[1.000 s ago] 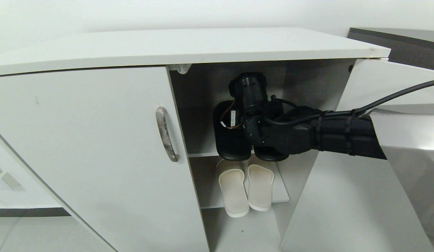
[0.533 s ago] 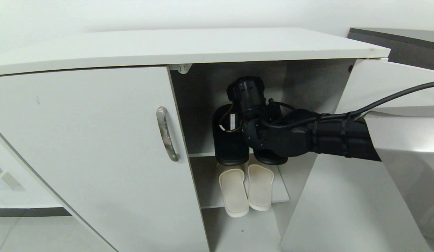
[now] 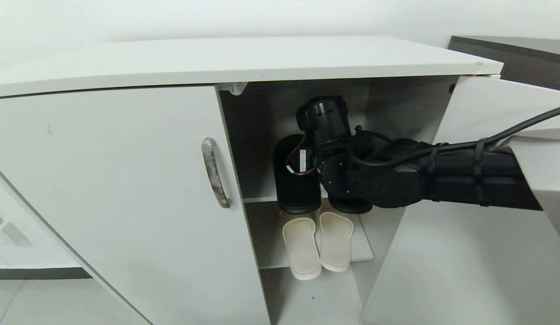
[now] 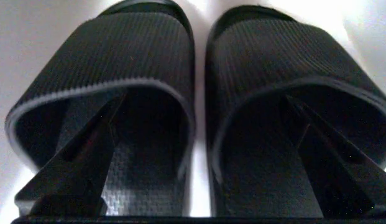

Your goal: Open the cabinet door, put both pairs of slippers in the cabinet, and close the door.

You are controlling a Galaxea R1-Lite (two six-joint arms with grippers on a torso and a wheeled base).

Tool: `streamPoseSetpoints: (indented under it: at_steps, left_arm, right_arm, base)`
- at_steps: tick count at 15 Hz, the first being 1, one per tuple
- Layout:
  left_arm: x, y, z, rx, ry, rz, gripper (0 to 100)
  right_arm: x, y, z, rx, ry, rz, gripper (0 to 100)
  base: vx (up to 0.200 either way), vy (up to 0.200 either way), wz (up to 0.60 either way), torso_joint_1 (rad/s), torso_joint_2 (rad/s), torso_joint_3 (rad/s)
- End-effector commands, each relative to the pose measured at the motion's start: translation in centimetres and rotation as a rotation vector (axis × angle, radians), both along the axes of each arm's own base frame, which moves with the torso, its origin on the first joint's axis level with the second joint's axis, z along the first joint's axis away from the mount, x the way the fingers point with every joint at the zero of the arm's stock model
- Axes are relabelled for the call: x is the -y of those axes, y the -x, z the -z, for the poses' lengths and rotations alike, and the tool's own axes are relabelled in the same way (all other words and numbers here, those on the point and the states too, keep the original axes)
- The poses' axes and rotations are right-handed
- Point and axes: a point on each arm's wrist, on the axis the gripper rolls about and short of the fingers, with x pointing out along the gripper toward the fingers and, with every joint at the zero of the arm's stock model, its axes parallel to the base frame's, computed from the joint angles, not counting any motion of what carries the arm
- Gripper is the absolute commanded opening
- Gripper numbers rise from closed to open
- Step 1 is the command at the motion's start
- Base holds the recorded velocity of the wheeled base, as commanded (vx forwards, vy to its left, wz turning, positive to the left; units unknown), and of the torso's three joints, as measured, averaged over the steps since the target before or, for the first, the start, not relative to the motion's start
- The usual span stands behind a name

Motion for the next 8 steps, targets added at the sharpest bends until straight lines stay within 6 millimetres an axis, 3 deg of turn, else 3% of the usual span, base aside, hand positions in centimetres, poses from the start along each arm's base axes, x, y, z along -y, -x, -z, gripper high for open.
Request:
streamPoseSetpoints:
  at_steps: [1, 4, 8]
  left_arm:
    - [0.0, 0.0, 0.0, -0.001, 0.000, 0.000, 0]
    - [0.0, 0.0, 0.0, -0.001, 0.000, 0.000, 0]
    - [0.0, 0.0, 0.0, -0.001, 0.000, 0.002, 0]
  right_arm:
    - [0.7, 1.6, -1.3, 0.009, -0.016, -0.015, 100]
    - [1.4, 3.9, -1.7, 0.002, -0.011, -0.045, 100]
    - [3.5, 9.0, -1.8, 0.001, -0.012, -0.122, 100]
  base:
    - [0.000, 0.000, 0.00, 0.000, 0.00, 0.000]
    - [0.000, 0.000, 0.00, 0.000, 0.00, 0.000]
    - [0.000, 0.000, 0.00, 0.000, 0.00, 0.000]
